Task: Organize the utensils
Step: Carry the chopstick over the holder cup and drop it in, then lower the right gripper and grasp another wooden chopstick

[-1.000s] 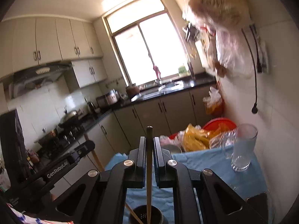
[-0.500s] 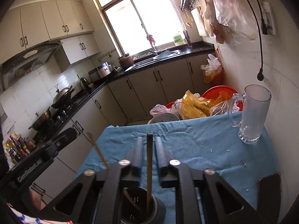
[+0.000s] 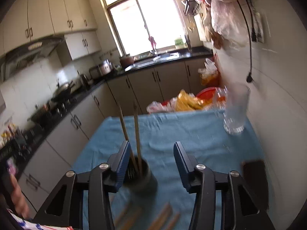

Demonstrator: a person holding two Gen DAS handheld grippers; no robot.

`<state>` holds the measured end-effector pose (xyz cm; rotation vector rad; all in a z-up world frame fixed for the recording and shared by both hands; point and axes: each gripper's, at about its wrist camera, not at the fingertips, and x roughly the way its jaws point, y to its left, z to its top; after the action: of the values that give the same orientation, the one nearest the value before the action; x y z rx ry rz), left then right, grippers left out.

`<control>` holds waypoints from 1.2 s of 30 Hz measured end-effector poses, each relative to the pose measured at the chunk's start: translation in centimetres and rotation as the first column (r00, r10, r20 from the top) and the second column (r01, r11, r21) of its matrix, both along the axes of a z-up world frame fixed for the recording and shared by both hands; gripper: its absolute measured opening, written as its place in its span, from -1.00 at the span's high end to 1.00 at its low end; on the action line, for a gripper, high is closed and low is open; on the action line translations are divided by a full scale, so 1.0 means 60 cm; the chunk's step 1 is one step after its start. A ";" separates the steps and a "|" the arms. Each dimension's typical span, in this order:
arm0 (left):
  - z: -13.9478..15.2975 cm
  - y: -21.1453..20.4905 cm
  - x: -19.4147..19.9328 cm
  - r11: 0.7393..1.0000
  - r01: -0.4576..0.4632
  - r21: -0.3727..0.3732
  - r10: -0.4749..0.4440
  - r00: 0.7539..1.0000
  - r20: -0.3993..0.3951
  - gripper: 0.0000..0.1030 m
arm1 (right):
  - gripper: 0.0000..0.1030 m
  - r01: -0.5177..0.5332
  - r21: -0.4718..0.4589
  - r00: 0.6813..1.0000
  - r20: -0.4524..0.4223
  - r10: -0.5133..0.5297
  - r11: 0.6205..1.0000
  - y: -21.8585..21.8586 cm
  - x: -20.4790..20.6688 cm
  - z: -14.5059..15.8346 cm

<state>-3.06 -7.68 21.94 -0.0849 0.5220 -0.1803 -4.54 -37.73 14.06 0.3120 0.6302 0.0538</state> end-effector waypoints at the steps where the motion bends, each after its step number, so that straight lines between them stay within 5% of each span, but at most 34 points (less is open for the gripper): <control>1: -0.008 0.010 -0.008 1.000 -0.003 -0.004 0.003 1.000 -0.012 -0.03 | 0.00 -0.003 -0.008 1.000 -0.023 0.003 1.000 0.000 -0.016 -0.016; 10: -0.155 0.061 -0.062 0.998 -0.017 0.058 0.029 0.980 -0.198 -0.03 | 0.00 0.013 -0.034 0.973 -0.232 -0.020 0.999 -0.020 -0.116 -0.167; 14: -0.217 0.051 -0.045 0.999 0.037 0.037 -0.023 0.945 -0.325 -0.03 | 0.09 0.007 -0.039 0.953 -0.302 -0.019 0.999 -0.023 -0.109 -0.207; 25: -0.303 -0.038 0.051 0.976 0.170 0.133 -0.090 0.881 -0.465 0.07 | 0.33 0.005 -0.094 0.927 -0.372 -0.040 0.996 -0.011 -0.058 -0.253; 30: -0.345 -0.078 0.090 0.959 0.219 0.180 -0.096 0.848 -0.521 0.44 | 0.48 -0.001 -0.120 0.924 -0.380 -0.045 0.993 -0.006 -0.033 -0.252; 36: -0.346 -0.098 0.102 0.954 0.231 0.191 -0.104 0.853 -0.511 0.46 | 0.63 -0.005 -0.145 0.919 -0.392 -0.052 0.989 -0.001 -0.007 -0.253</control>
<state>3.05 -13.55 1.16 0.1660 1.0681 -0.2670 -4.97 -37.80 -1.09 0.1908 1.0272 -0.0806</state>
